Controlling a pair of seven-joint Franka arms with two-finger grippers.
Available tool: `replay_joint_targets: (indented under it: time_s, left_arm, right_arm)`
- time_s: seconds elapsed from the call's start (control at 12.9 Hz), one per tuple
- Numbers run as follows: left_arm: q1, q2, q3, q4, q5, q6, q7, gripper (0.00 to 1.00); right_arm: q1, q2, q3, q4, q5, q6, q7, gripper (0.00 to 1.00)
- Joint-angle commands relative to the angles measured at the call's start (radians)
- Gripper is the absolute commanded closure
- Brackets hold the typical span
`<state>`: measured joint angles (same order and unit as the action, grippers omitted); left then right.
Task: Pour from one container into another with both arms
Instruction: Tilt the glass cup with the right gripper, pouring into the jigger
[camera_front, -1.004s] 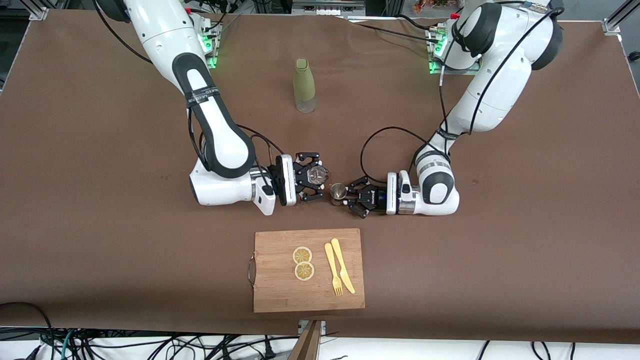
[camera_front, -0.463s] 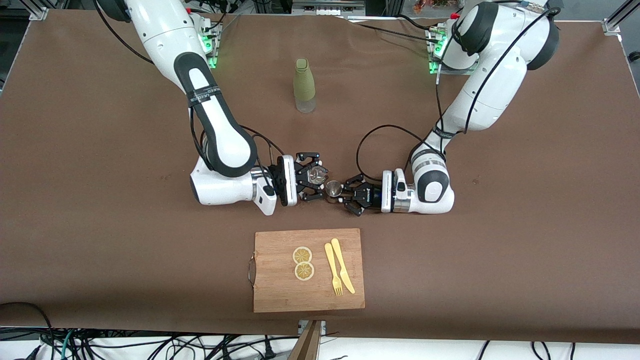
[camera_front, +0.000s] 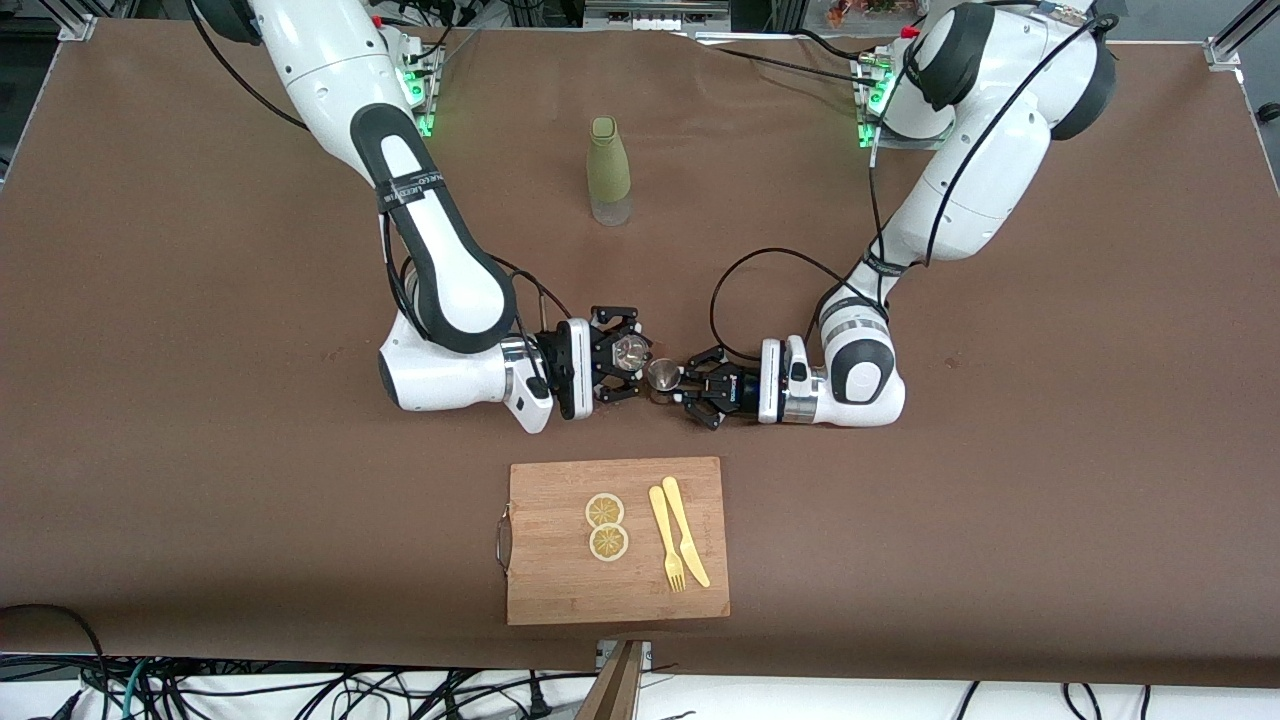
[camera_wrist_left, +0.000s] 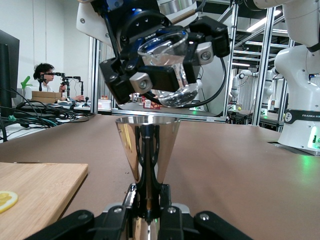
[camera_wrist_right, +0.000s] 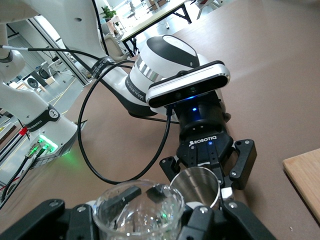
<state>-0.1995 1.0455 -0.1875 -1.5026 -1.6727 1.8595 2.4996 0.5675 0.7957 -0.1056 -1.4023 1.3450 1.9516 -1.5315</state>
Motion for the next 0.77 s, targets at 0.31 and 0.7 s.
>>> replay_joint_targets:
  time_s: [0.31,0.7]
  left_arm:
    - [-0.017,0.001,-0.003,-0.002,-0.044,0.023,0.018,1.00]
    - [-0.017,-0.002,-0.003,-0.002,-0.035,0.023,0.001,1.00]
  right_arm:
    - [0.023,-0.007,-0.002,0.051,-0.044,0.024,0.116,0.82]
    - [0.025,-0.006,0.000,0.048,-0.049,0.021,0.158,0.82]
